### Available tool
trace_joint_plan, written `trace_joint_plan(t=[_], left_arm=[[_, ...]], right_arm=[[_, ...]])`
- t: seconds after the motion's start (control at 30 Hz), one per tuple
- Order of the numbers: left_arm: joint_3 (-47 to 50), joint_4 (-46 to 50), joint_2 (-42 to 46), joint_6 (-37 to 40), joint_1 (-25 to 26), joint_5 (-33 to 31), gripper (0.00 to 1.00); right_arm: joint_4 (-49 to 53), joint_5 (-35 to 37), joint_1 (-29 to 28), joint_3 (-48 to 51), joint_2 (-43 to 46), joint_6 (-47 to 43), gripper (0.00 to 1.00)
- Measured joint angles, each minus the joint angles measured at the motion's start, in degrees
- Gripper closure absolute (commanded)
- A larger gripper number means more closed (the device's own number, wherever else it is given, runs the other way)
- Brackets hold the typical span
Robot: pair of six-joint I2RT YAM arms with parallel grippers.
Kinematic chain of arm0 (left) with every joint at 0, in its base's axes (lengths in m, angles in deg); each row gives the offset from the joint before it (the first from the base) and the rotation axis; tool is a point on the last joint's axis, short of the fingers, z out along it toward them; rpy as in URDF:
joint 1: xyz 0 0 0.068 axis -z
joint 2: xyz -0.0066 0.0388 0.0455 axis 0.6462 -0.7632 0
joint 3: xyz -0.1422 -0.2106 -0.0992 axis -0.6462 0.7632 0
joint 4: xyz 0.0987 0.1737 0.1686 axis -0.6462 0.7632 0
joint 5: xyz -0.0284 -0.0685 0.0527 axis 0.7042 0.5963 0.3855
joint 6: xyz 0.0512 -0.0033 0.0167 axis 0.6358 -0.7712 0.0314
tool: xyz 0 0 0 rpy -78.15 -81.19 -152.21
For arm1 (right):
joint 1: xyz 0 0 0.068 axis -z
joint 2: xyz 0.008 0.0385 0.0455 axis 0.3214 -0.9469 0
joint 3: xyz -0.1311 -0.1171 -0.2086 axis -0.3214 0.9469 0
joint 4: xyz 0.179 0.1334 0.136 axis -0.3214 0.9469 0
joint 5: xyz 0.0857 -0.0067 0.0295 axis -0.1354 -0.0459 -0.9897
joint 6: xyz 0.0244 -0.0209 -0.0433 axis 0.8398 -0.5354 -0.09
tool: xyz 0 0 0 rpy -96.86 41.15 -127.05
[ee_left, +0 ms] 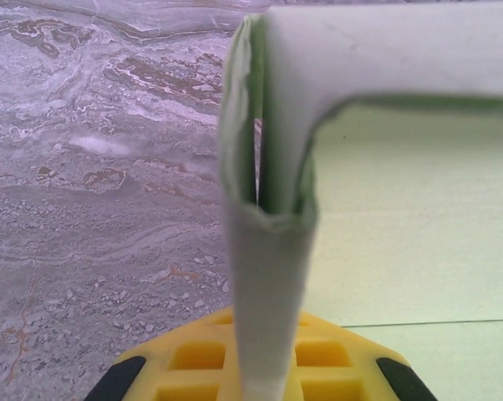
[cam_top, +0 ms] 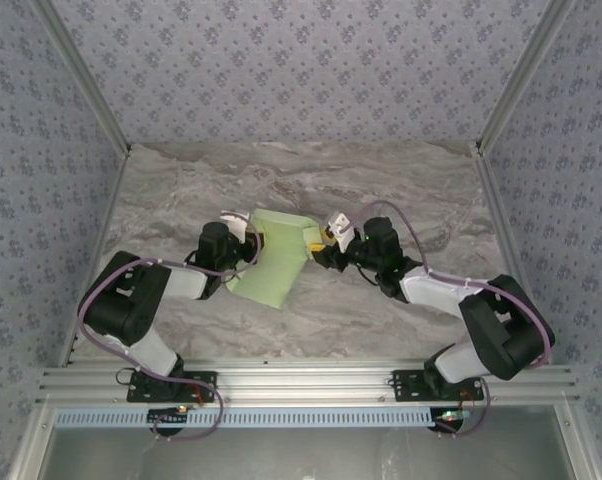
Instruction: Fold the paper box
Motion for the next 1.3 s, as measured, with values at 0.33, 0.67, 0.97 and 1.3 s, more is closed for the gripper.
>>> trace_joint_plan(t=[0.33, 0.67, 0.97, 1.3], left_arm=[[0.0, 0.79, 0.0, -2.34, 1.57, -5.81, 1.0], [-0.81, 1.75, -0.11, -3.61, 1.9, -8.44, 1.0], [-1.73, 1.92, -2.14, -4.66, 2.56, -10.14, 1.0], [-3.02, 3.21, -3.39, -6.82, 3.87, -15.32, 1.0]], right_arm=[[-1.95, 6.19, -2.82, -1.51, -3.41, 3.15, 0.57], [-1.97, 3.89, -3.23, -2.05, -3.56, 2.12, 0.54], [-0.31, 2.01, -1.86, -3.45, -3.63, 2.49, 0.59], [-0.76, 10.32, -5.2, -8.44, -8.39, 4.66, 0.67]])
